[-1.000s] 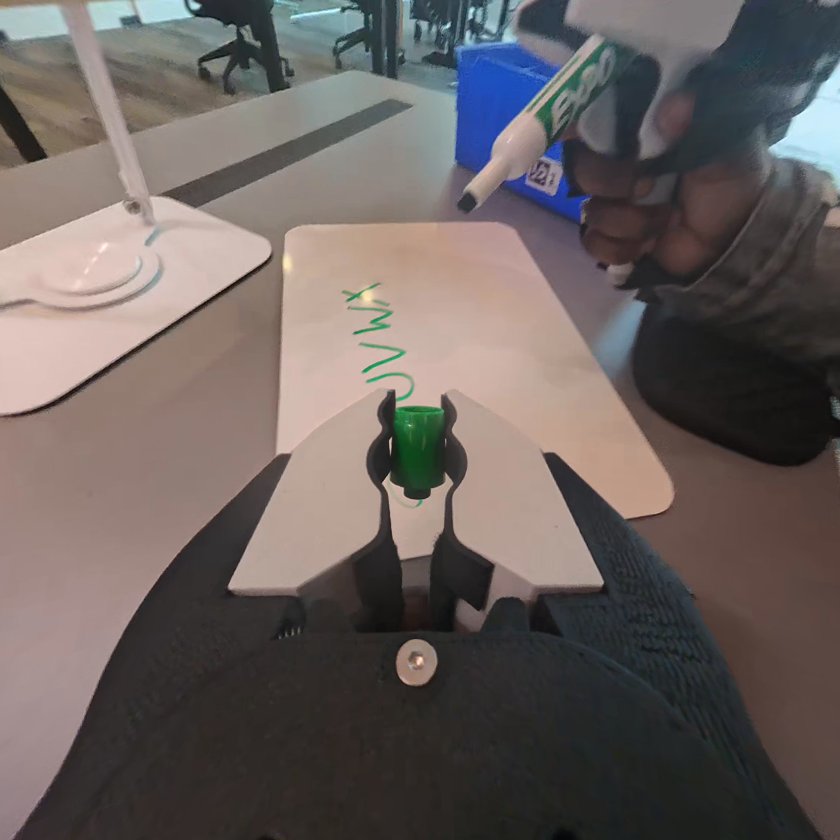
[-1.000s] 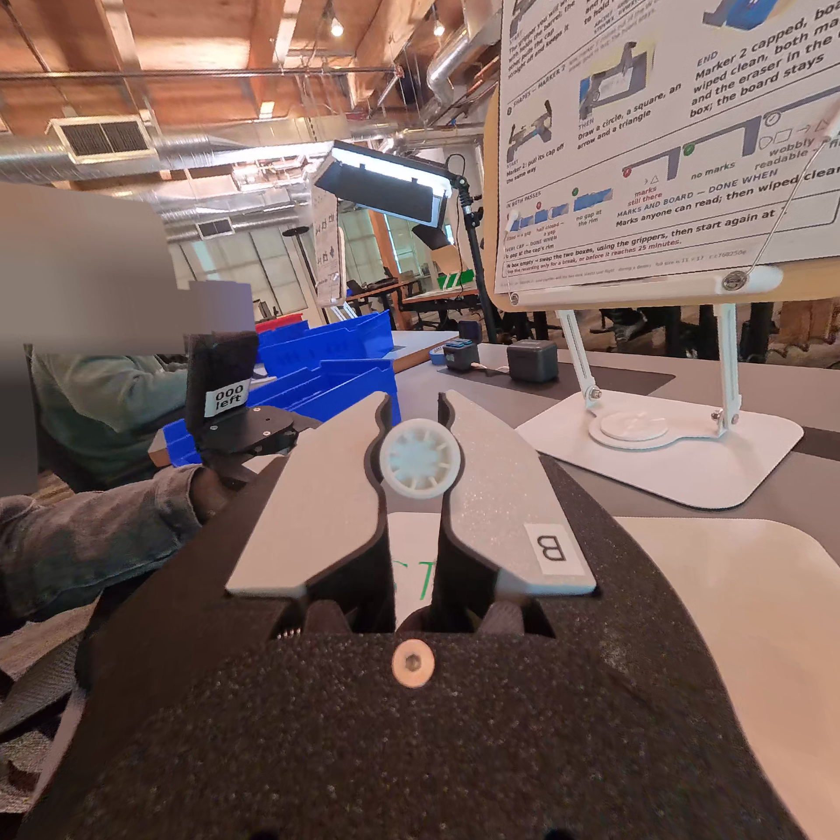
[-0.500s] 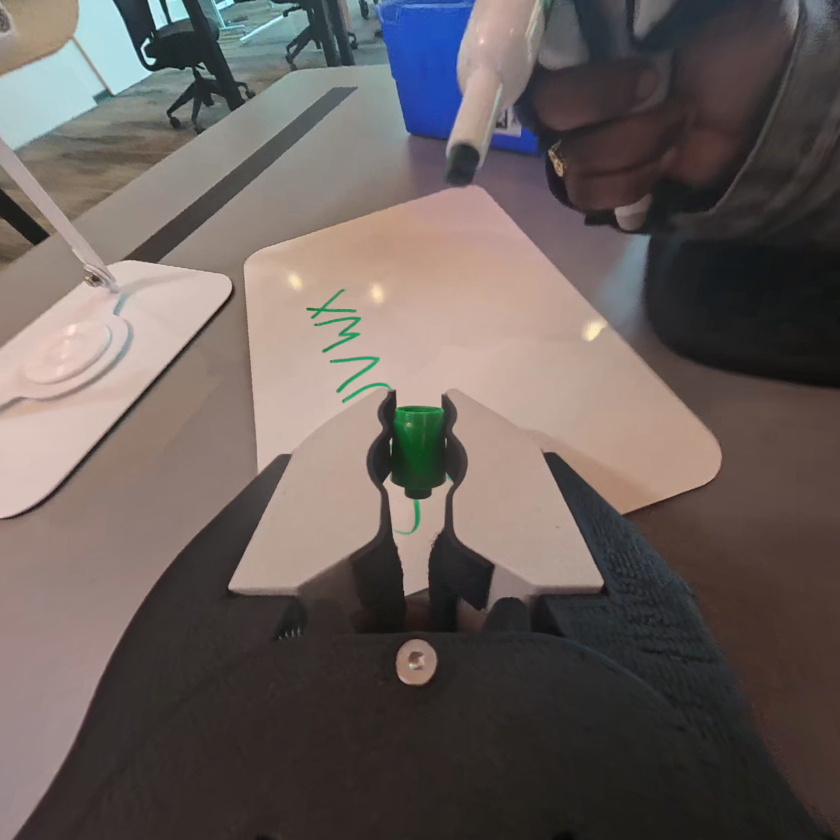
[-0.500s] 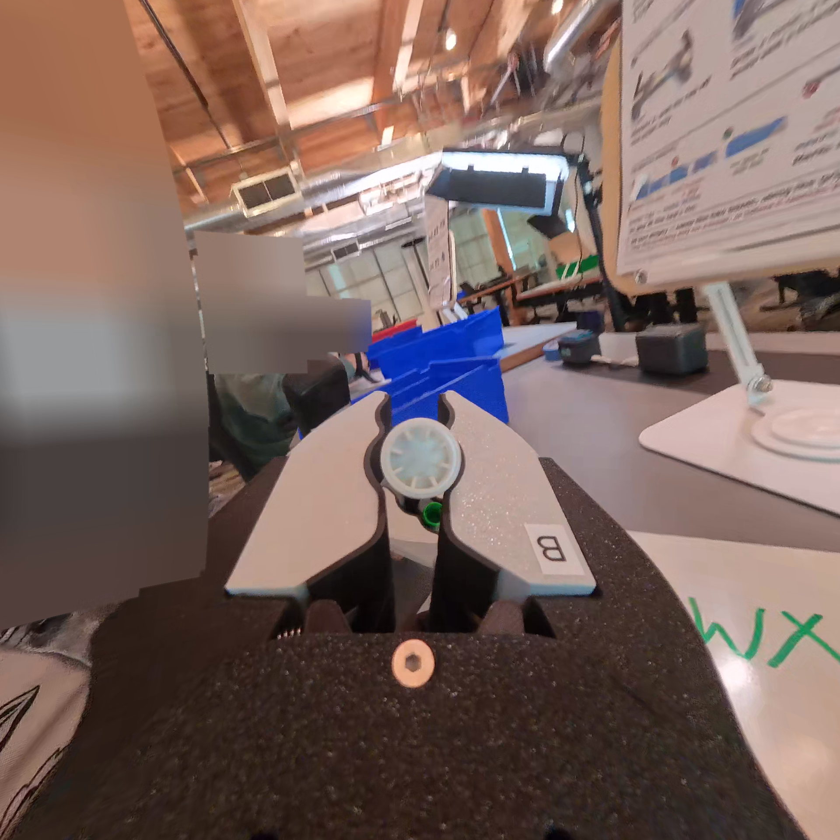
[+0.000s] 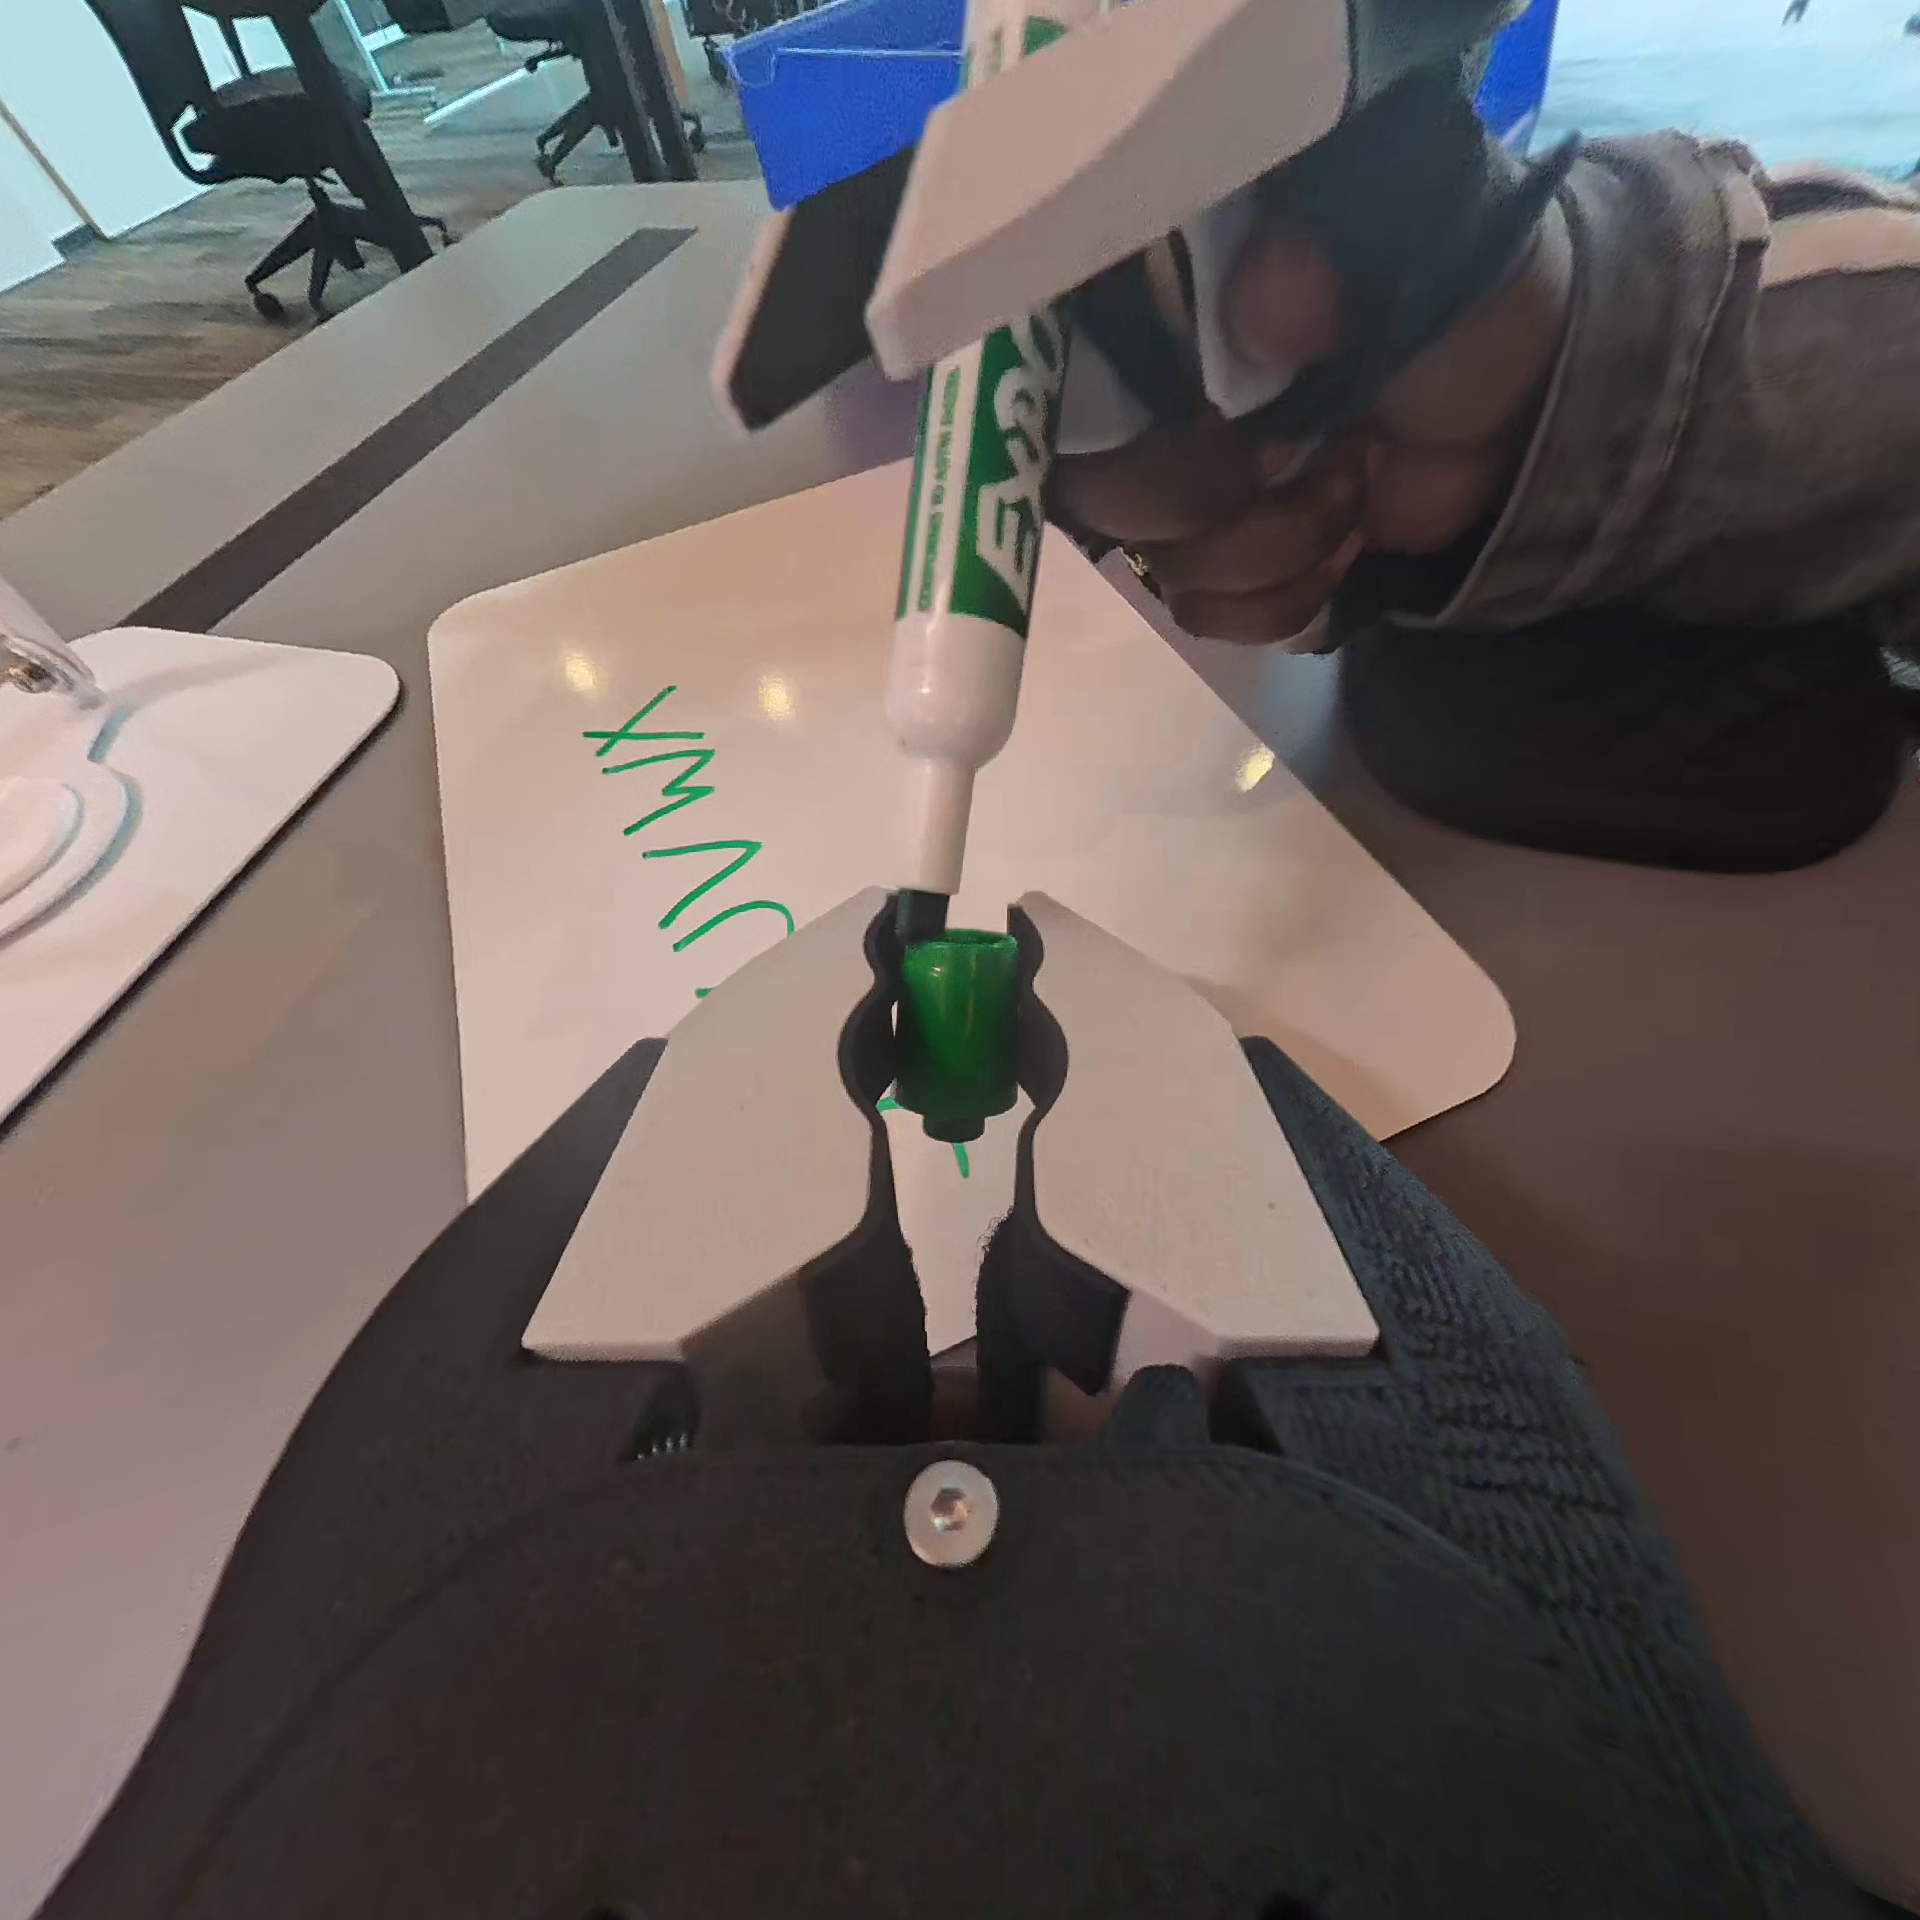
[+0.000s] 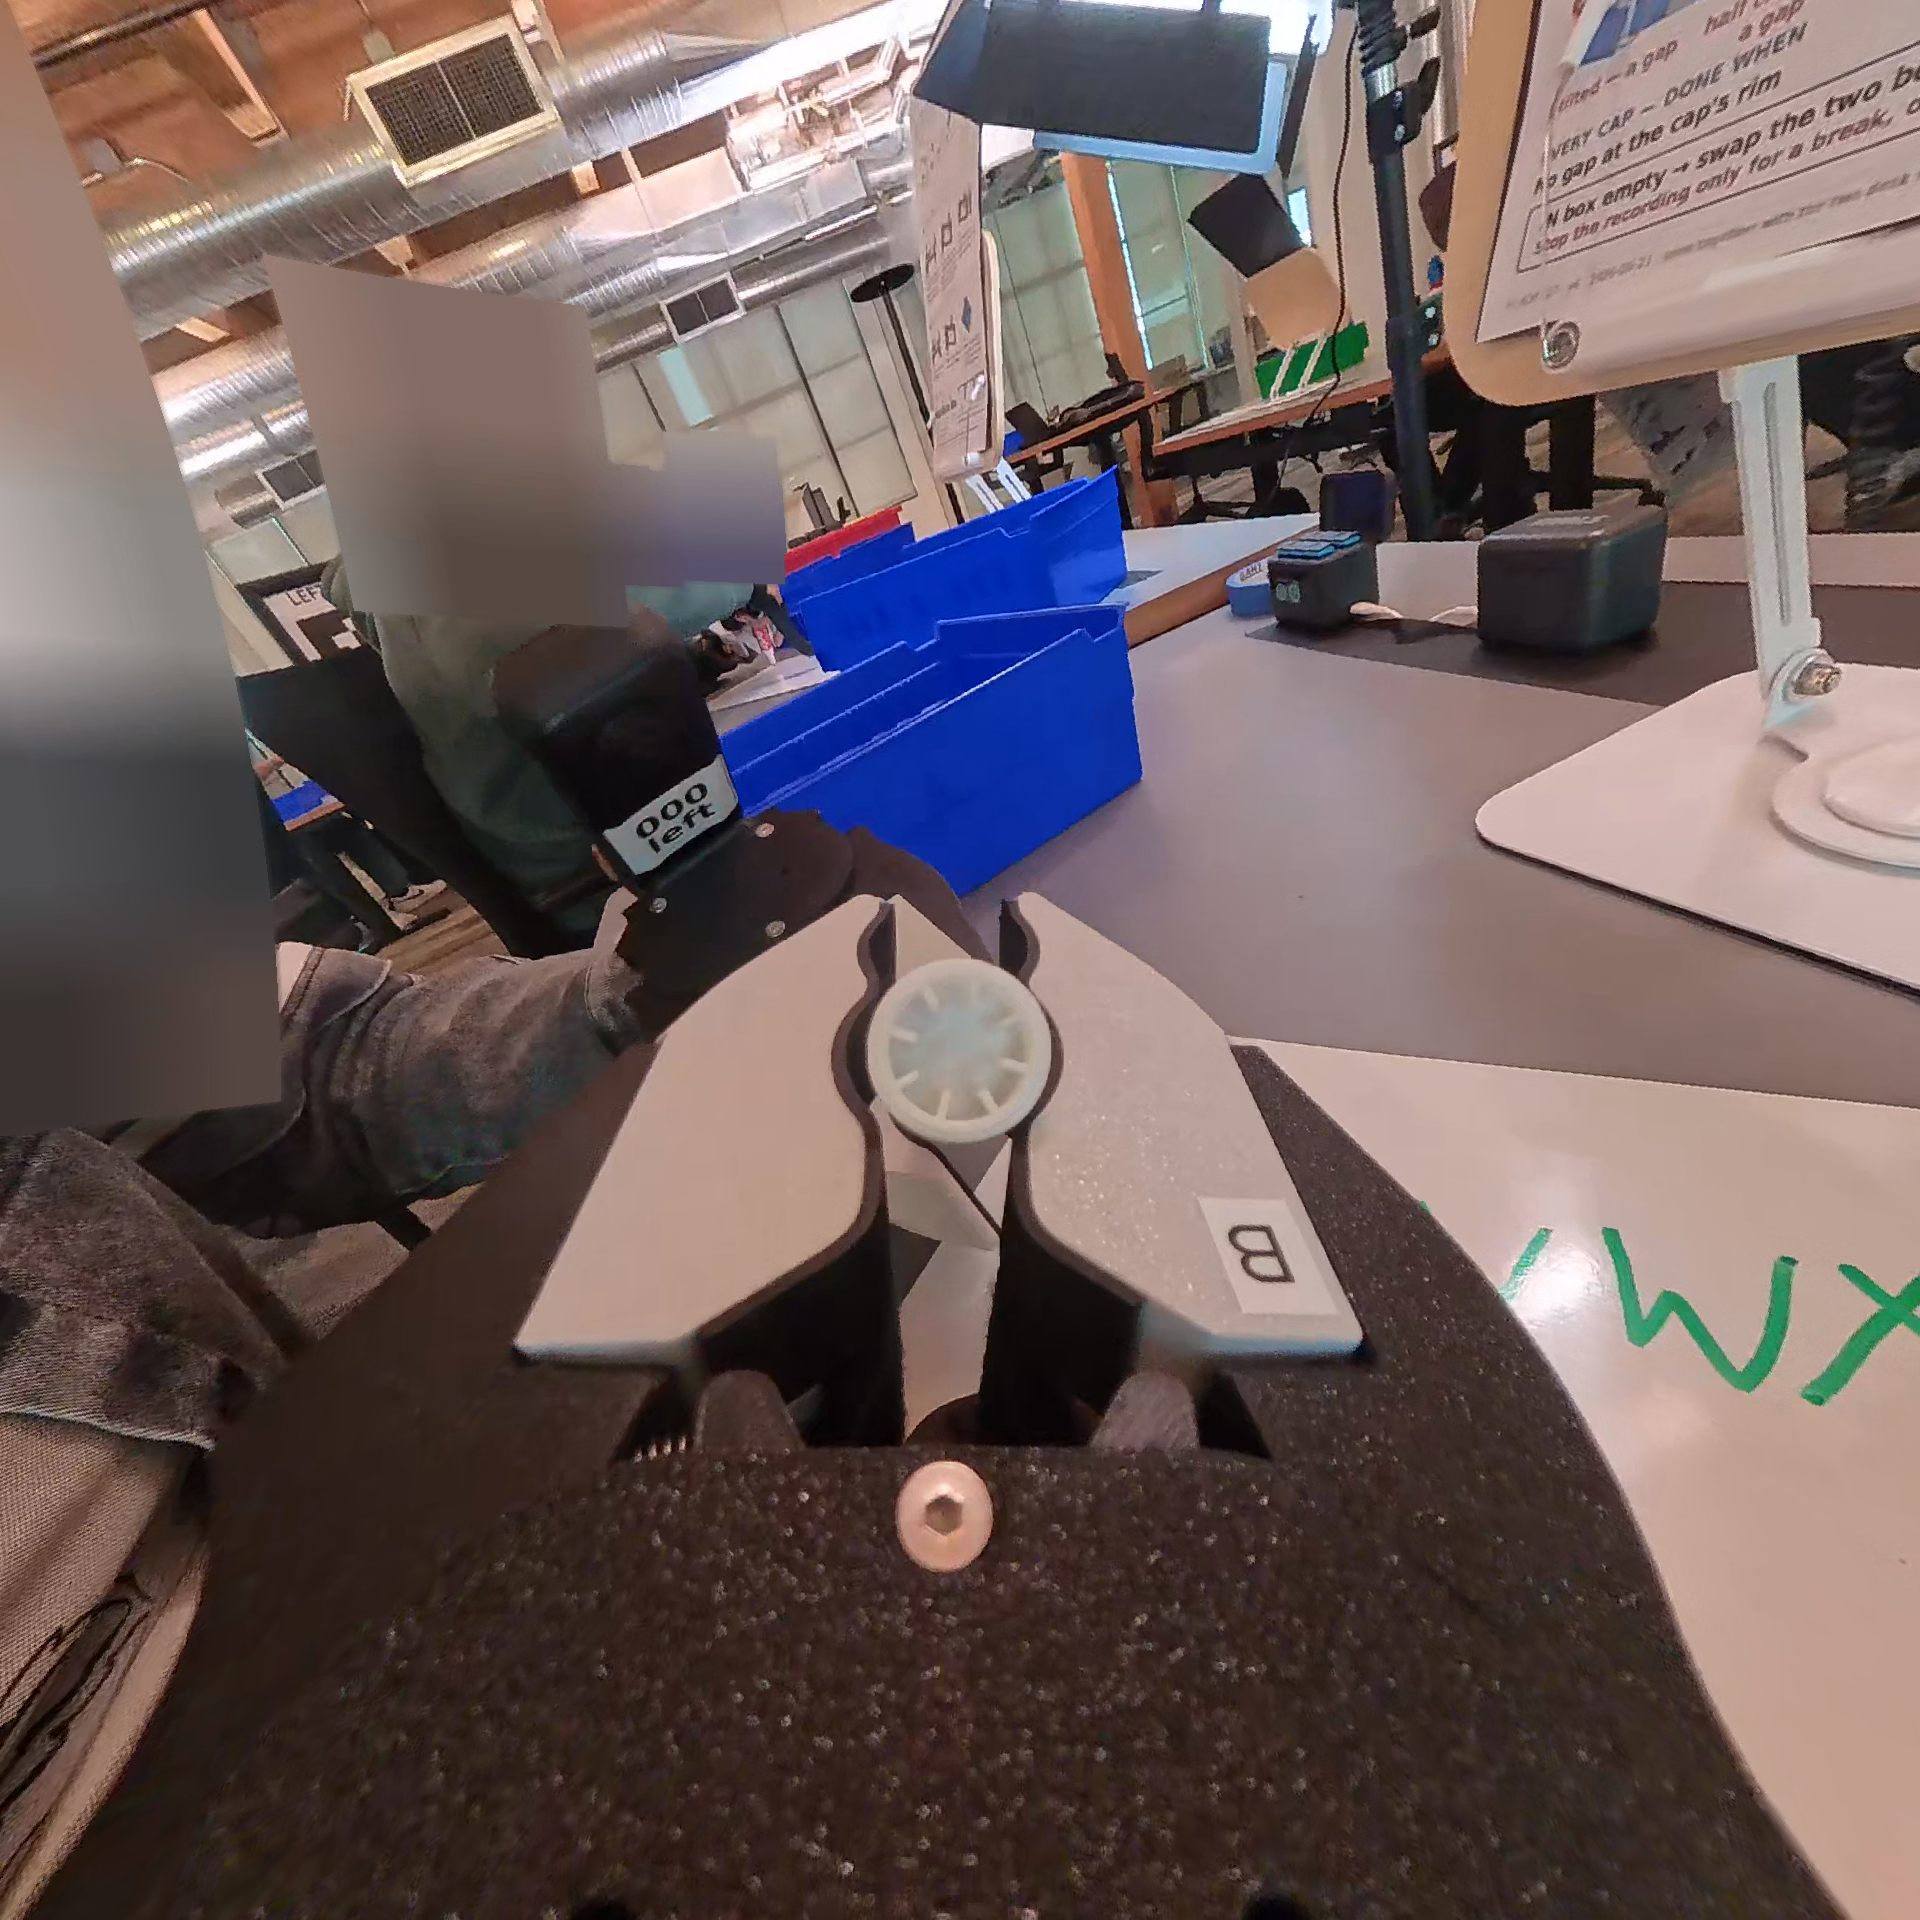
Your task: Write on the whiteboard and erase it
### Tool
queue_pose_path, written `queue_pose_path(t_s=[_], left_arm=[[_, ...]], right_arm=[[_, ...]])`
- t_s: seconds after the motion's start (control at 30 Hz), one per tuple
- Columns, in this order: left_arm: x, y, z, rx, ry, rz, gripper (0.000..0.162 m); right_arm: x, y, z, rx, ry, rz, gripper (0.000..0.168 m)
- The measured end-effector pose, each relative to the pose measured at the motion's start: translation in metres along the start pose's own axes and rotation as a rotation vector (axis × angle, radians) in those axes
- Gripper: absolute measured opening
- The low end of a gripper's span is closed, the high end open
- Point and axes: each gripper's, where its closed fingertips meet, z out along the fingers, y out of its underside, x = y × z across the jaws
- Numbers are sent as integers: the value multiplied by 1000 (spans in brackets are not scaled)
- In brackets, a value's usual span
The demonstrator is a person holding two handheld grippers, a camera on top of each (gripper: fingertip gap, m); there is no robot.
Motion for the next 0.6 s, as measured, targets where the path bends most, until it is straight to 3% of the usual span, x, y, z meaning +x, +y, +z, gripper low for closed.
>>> queue_pose_path(t_s=[0.17,0.47,0.6], left_arm=[[-1,-1,-1,21,18,-59,18],[6,4,3,-11,15,-6,18],[2,-2,1,50,3,-79,16]], right_arm=[[-2,0,-1,-7,-13,-1,20],[-3,18,13,-69,7,-1,20],[1,19,12,-59,41,-2,20]])
